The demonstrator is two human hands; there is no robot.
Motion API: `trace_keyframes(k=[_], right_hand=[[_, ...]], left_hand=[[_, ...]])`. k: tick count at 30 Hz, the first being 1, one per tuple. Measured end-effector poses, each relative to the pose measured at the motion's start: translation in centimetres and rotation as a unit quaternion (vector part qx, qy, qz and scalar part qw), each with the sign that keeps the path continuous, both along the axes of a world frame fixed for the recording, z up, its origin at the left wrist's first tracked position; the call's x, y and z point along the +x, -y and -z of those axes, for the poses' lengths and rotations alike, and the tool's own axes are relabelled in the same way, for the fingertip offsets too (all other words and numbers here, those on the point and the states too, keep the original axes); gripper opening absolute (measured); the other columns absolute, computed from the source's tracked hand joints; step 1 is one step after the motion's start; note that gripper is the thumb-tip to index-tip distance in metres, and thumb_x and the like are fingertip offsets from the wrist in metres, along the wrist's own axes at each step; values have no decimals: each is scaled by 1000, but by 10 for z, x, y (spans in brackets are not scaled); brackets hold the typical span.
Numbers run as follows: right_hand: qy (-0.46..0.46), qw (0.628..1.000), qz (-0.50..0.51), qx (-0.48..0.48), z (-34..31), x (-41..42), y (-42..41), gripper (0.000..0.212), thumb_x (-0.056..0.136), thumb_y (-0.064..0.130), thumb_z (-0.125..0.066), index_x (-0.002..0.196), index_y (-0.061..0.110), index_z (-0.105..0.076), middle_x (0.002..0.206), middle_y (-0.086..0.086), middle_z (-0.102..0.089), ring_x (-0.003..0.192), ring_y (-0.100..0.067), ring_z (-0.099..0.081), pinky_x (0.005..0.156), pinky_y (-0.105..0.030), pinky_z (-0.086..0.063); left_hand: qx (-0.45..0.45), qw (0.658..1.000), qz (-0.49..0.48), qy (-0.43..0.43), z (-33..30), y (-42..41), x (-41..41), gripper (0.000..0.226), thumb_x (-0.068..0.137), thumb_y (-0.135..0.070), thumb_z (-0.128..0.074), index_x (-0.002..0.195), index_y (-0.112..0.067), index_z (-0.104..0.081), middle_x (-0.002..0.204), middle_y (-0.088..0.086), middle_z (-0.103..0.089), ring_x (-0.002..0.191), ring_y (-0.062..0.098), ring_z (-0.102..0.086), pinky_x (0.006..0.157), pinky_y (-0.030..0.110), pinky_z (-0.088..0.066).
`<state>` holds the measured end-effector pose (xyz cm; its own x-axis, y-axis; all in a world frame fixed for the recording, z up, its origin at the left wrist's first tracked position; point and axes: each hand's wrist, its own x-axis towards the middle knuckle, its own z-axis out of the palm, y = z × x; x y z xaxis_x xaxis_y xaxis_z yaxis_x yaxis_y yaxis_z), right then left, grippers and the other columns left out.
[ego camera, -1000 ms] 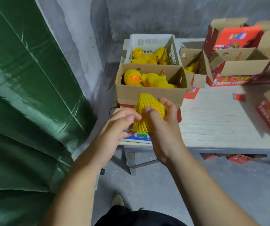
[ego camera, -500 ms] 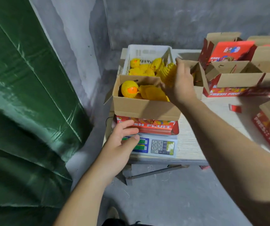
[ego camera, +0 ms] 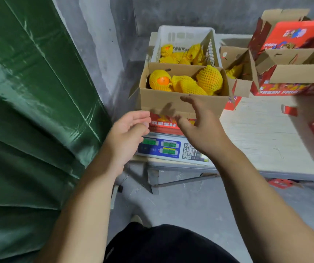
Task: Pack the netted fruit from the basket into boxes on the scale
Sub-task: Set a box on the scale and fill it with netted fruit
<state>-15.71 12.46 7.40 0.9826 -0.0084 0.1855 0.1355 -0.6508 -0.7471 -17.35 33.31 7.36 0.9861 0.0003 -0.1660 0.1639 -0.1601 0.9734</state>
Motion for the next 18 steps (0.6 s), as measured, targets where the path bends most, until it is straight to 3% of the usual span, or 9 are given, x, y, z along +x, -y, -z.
trace_keyframes(k=[4,8,13,18], right_hand=[[-8,1000,3,23,-2,-6,5,47,100,31,-61,145,29,-52,149,7,-54,117,1,-45,87,-8,-39],[-19,999,2,48,-1,-13,4,45,100,33,-61,144,27,-55,147,5,-56,119,-6,-48,99,-29,-45],[-37,998,8,42,0,-20,4,43,102,34,-61,144,28,-55,144,5,-59,130,-16,-53,107,-43,-49],[-45,998,20,49,5,-22,7,41,101,35,-62,142,29,-57,141,8,-61,126,-14,-57,104,-43,-52]], left_hand=[[-13,999,-36,-1,-5,-11,-2,29,106,-13,-54,112,-38,-69,116,-13,-75,110,14,-72,90,26,-55],[-17,999,-49,5,-8,-20,-6,26,105,-16,-58,110,-39,-70,114,-15,-76,107,10,-73,93,28,-55],[-24,998,-61,0,-7,-23,-12,21,90,-33,-65,108,-40,-72,112,-14,-77,106,9,-73,91,27,-54],[-31,997,-68,-6,-6,-22,-14,27,82,-40,-63,108,-40,-72,109,-17,-78,105,7,-74,88,26,-55]])
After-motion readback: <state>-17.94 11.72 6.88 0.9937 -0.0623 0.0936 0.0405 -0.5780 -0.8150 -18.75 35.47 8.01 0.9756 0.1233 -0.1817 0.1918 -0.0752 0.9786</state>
